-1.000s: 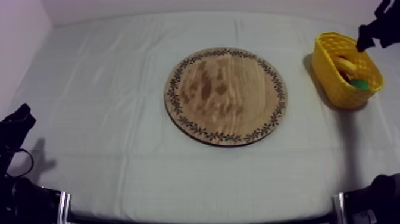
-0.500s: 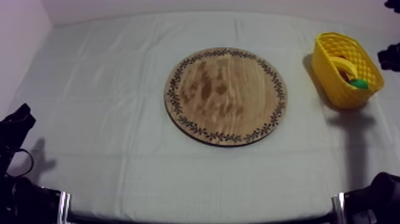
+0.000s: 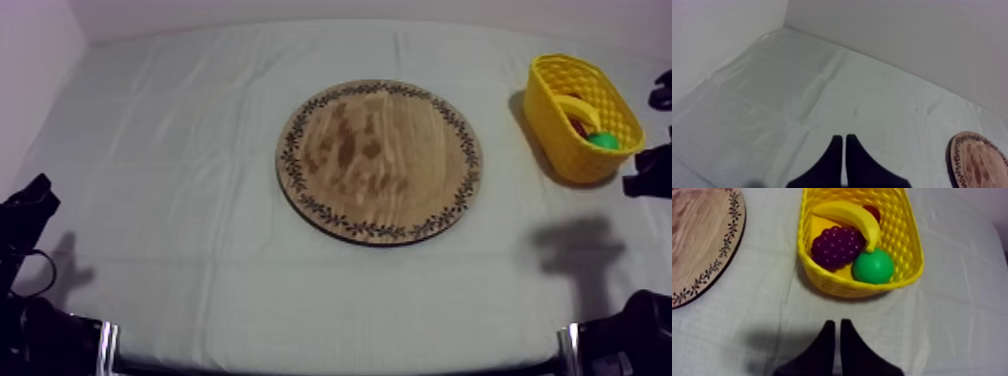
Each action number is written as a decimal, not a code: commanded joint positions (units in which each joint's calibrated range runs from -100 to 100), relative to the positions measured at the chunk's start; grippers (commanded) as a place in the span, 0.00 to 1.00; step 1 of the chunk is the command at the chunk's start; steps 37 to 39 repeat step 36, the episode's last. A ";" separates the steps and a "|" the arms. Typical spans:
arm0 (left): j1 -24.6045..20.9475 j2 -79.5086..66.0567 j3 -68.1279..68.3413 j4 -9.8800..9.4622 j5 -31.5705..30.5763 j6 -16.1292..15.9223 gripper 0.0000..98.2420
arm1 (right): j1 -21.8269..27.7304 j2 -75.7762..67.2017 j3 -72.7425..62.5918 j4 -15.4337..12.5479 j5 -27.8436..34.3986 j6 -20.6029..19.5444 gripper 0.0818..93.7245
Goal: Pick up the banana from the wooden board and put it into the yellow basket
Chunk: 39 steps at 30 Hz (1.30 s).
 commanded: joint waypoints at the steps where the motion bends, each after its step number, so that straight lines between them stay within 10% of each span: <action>1: -0.02 0.02 0.03 -0.01 -0.01 0.00 0.00 | 0.26 -7.30 3.26 -1.68 0.16 2.12 0.01; 6: -0.02 0.02 0.03 -0.01 -0.01 0.00 0.00 | 1.34 -15.58 8.08 -4.63 0.84 4.92 0.01; 13: -0.02 0.02 0.03 -0.01 -0.01 0.00 0.00 | 2.15 -23.96 13.52 -6.77 -1.11 -1.72 0.00; 26: -0.02 0.02 0.03 -0.01 -0.01 0.02 0.00 | -3.83 -36.11 21.04 3.39 -8.29 -22.15 0.00; 39: -0.02 0.02 0.03 -0.01 -0.01 0.00 0.00 | -7.74 -36.78 23.09 4.89 -11.12 -9.97 0.00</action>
